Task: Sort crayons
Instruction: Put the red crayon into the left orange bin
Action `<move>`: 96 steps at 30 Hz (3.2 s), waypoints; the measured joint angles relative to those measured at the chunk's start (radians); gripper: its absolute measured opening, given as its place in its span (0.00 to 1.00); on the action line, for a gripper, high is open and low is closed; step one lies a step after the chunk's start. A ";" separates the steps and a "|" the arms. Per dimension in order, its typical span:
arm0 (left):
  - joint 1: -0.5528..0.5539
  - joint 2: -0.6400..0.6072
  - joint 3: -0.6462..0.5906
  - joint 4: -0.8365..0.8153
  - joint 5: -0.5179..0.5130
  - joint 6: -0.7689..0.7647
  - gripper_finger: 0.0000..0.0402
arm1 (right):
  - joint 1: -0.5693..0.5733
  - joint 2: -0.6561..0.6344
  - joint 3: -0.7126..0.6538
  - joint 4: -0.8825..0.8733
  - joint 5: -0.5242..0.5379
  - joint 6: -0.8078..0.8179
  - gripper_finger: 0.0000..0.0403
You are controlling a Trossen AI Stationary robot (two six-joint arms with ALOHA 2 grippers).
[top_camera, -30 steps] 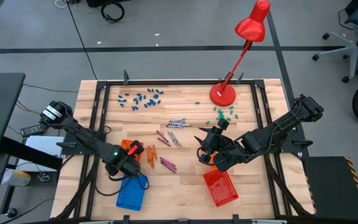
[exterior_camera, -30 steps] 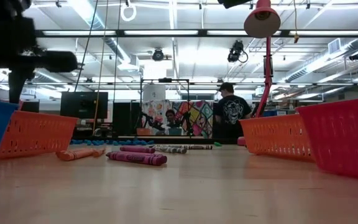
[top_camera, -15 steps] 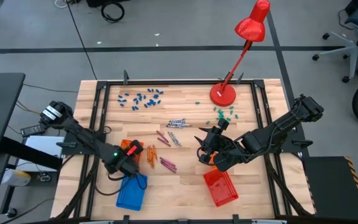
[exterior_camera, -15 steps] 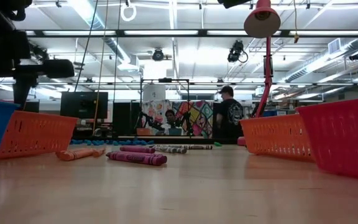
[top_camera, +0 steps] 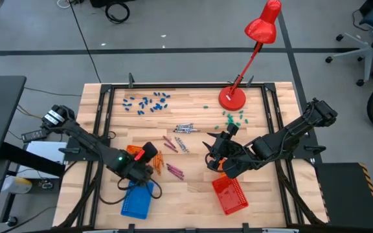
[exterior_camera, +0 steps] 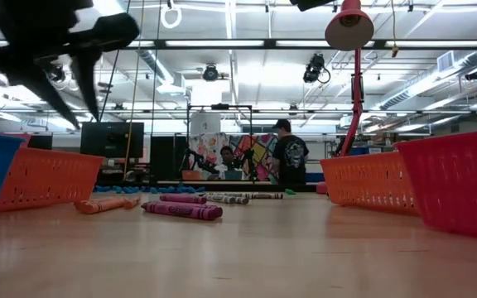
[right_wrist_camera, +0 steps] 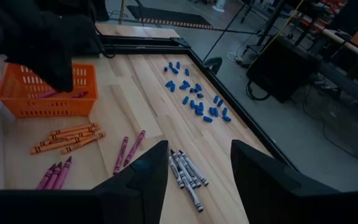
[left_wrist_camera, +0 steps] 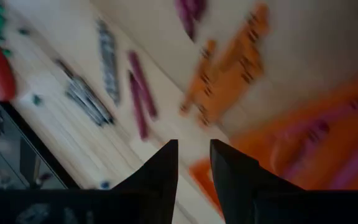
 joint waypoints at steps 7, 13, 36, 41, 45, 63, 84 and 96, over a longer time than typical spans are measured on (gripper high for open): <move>0.115 0.001 0.000 0.181 -0.001 0.134 0.26 | 0.000 0.000 0.000 0.003 0.000 0.000 0.44; 0.217 0.002 0.000 0.315 0.097 0.232 0.26 | 0.000 0.000 0.000 0.003 0.000 -0.008 0.44; 0.458 0.266 -0.001 0.476 0.291 0.162 0.26 | 0.000 0.000 0.000 -0.004 0.000 -0.008 0.44; 0.493 0.266 -0.001 0.477 0.339 0.148 0.26 | 0.000 0.000 0.000 -0.003 0.000 -0.008 0.44; 0.500 0.266 -0.001 0.474 0.382 0.147 0.26 | 0.000 0.000 0.000 -0.003 0.000 -0.008 0.44; 0.487 0.318 0.006 0.476 0.396 0.104 0.25 | 0.000 0.000 0.000 0.003 0.000 -0.009 0.44; 0.483 0.317 0.001 0.465 0.457 0.087 0.06 | 0.000 0.000 0.000 -0.001 0.000 -0.011 0.44; 0.407 0.188 -0.004 0.422 0.424 0.083 0.08 | 0.000 0.000 0.000 -0.005 0.000 -0.015 0.44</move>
